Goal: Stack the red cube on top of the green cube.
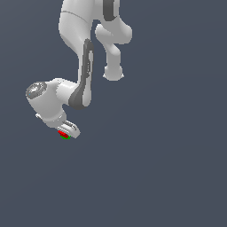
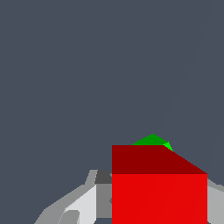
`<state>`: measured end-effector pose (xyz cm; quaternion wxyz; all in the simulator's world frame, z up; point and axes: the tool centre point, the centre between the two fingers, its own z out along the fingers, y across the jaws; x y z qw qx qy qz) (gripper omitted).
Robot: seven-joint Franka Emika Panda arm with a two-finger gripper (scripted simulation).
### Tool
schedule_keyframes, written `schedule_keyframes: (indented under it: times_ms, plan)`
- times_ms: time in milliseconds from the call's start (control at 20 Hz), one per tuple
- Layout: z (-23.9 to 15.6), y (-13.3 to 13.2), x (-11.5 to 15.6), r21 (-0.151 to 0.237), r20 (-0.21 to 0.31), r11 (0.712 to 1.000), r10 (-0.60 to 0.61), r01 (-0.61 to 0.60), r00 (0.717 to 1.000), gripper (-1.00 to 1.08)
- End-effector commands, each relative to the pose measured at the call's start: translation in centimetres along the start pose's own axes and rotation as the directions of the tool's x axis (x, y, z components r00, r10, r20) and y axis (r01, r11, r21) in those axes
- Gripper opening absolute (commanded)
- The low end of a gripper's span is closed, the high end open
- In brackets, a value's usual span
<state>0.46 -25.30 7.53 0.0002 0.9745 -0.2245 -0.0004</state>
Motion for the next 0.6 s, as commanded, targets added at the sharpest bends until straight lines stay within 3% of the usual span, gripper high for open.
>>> schedule_keyframes:
  times_ms: [0, 300, 350, 550]
  plan:
    - [0.7, 1.1, -0.5, 0.000, -0.001, 1.000, -0.001, 0.001, 1.000, -1.00]
    - [1.5, 2.3, -0.9, 0.000, -0.001, 1.000, -0.001, 0.001, 1.000, -1.00]
    - [1.5, 2.3, -0.9, 0.000, -0.001, 1.000, -0.001, 0.001, 1.000, 1.00]
    - [1.5, 2.3, -0.9, 0.000, -0.001, 1.000, -0.001, 0.001, 1.000, 1.00]
